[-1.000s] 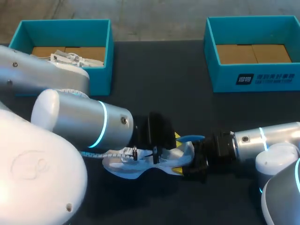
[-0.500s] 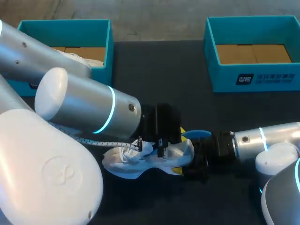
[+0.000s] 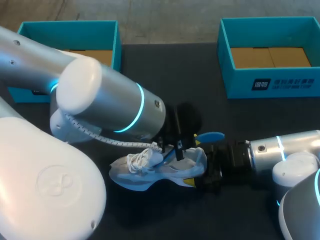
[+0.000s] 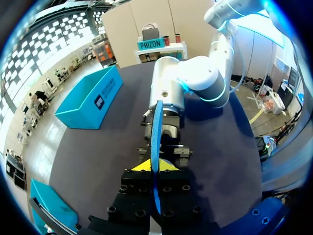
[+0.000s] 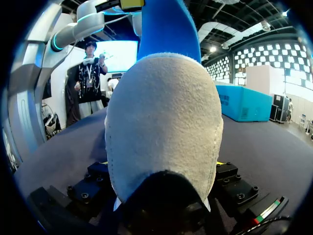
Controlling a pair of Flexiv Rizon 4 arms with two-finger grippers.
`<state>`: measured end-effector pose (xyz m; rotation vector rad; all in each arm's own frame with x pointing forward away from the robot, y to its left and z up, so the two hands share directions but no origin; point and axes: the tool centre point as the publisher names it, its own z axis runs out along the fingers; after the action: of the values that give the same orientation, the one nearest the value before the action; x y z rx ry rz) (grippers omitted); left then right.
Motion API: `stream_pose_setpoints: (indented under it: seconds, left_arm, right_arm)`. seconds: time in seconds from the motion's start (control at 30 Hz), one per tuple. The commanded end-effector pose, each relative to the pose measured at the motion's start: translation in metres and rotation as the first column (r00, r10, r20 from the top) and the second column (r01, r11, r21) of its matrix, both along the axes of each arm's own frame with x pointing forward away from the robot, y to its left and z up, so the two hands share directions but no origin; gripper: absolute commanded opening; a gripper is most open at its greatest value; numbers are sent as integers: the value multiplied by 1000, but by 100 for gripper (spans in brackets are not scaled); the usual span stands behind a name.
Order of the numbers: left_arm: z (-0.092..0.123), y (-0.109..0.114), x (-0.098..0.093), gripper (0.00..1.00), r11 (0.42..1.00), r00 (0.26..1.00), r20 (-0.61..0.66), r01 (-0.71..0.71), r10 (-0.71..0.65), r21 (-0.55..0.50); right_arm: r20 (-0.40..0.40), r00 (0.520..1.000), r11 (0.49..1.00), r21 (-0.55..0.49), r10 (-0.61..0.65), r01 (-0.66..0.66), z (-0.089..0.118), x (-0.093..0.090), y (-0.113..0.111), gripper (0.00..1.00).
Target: Take the shoe out of the shoebox, open the shoe tongue, remove and reinsert the insole, then place the shoe into the shoebox
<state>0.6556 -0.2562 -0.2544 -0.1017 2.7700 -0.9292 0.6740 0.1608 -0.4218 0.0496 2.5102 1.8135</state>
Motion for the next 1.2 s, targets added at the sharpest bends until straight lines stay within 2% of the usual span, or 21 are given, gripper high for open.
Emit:
stream_pose_setpoints:
  seconds: [0.03, 0.5, 0.8, 1.2]
  left_arm:
    - [18, 7, -2, 0, 1000, 1000, -24, -11, 12, 26]
    - [63, 16, -6, 0, 994, 991, -127, 27, -40, -103]
    - [111, 24, -19, 0, 972, 973, -174, 114, -151, -206]
    - [169, 36, -42, 0, 903, 949, -79, 262, -305, -342]
  right_arm:
    - [0, 1000, 1000, -3, -2, 2, 0, -1, 1, 0]
    - [0, 1000, 1000, -3, -2, 2, 0, -1, 1, 0]
    - [0, 1000, 1000, -3, -2, 2, 0, -1, 1, 0]
    - [0, 1000, 1000, -3, -2, 2, 0, -1, 1, 0]
